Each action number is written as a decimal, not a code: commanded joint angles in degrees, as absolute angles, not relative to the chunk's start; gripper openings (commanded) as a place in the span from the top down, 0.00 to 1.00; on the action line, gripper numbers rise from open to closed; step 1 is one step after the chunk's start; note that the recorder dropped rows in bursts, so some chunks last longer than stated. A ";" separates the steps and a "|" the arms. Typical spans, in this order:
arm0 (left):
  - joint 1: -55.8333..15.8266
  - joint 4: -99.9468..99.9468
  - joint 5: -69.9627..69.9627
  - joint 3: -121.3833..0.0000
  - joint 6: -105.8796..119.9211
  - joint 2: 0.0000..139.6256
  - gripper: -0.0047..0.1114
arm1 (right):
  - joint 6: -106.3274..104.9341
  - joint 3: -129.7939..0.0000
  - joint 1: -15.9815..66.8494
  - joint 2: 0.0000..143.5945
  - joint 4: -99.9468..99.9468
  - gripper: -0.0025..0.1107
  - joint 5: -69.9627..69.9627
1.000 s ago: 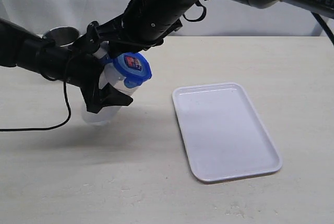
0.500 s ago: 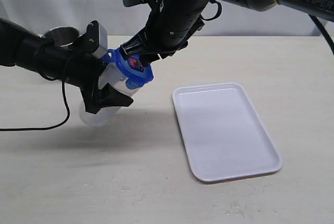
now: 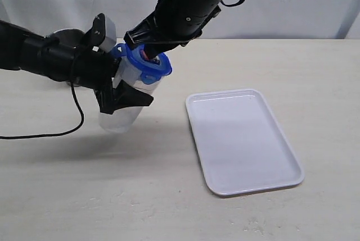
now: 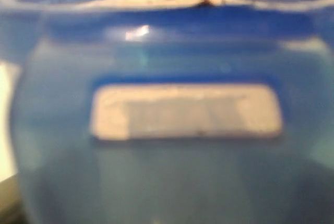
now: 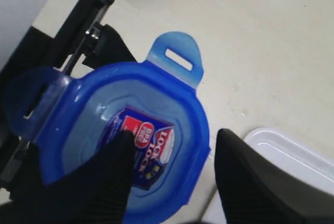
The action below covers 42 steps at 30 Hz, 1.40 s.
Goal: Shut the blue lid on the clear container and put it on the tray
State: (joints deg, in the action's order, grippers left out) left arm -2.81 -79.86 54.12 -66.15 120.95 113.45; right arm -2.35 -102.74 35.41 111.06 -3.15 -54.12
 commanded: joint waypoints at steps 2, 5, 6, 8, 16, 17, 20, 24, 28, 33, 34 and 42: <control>-3.25 -86.36 56.17 -66.77 122.71 115.71 0.96 | -4.34 -102.64 35.34 109.79 -3.46 0.57 -54.16; -3.25 -87.35 56.55 -67.25 122.71 117.47 0.96 | -5.52 -102.64 35.34 109.77 -3.46 0.63 -53.88; -3.25 -87.45 56.99 -67.53 122.71 118.02 0.96 | -5.65 -102.64 35.34 109.97 -3.64 0.67 -53.88; -3.25 -87.45 57.91 -68.04 122.71 118.87 0.96 | -6.42 -102.53 35.34 110.47 -3.78 0.73 -54.37; -3.36 -89.17 62.88 -70.66 122.71 124.12 0.96 | -9.00 -101.53 35.48 112.57 -4.64 0.93 -55.79; -3.36 -89.17 63.00 -70.82 122.71 124.36 0.96 | -9.86 -101.10 35.48 112.57 -5.58 0.94 -55.79; -3.36 -89.07 63.28 -71.06 122.71 124.61 0.96 | -12.79 -98.71 35.48 112.57 -8.58 0.94 -55.36; -3.36 -88.17 63.03 -71.06 122.71 124.61 0.96 | -14.77 -98.45 35.48 112.57 -11.94 0.94 -55.27; -3.36 -87.41 63.77 -71.06 122.71 124.61 0.96 | -15.41 -98.45 35.48 112.57 -12.51 0.94 -55.48; -3.36 -87.25 63.91 -71.06 122.71 124.61 0.71 | -15.41 -98.45 37.19 112.93 -10.06 0.94 -55.74; -3.36 -87.25 63.81 -71.06 122.71 124.61 0.67 | -15.41 -98.45 37.65 113.23 -9.46 0.94 -55.74; -3.36 -85.96 63.34 -71.06 122.71 124.61 0.50 | -13.91 -98.45 38.85 115.12 -7.72 0.94 -55.74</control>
